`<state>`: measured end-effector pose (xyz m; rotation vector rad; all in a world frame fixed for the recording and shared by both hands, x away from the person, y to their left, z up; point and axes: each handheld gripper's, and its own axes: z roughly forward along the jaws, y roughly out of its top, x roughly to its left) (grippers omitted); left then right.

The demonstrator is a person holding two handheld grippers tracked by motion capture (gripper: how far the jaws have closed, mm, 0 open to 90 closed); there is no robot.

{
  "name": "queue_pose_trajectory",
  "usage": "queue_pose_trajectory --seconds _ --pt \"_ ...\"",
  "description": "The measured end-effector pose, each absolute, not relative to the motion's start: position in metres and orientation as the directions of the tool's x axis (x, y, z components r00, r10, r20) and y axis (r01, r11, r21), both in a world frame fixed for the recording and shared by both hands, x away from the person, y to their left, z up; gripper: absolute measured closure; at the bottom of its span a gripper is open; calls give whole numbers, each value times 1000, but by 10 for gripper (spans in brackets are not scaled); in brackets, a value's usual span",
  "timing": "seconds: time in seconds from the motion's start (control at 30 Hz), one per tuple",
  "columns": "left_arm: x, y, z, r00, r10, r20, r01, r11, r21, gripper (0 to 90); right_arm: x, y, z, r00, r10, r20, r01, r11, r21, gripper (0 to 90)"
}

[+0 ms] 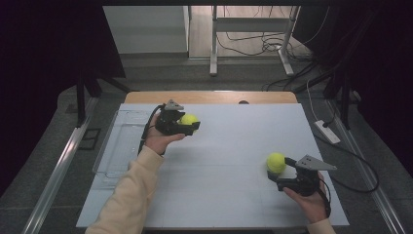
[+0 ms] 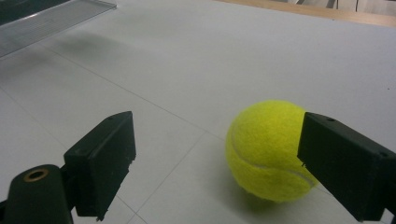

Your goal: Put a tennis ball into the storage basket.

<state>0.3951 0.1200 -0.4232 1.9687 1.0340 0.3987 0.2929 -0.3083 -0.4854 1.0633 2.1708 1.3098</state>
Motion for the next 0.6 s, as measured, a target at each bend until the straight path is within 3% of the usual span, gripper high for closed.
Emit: queue_pose_trajectory --seconds 0.6 --pt "383 131 -411 600 792 -113 473 -238 849 287 293 -308 -485 -634 772 53 407 274 871 114"
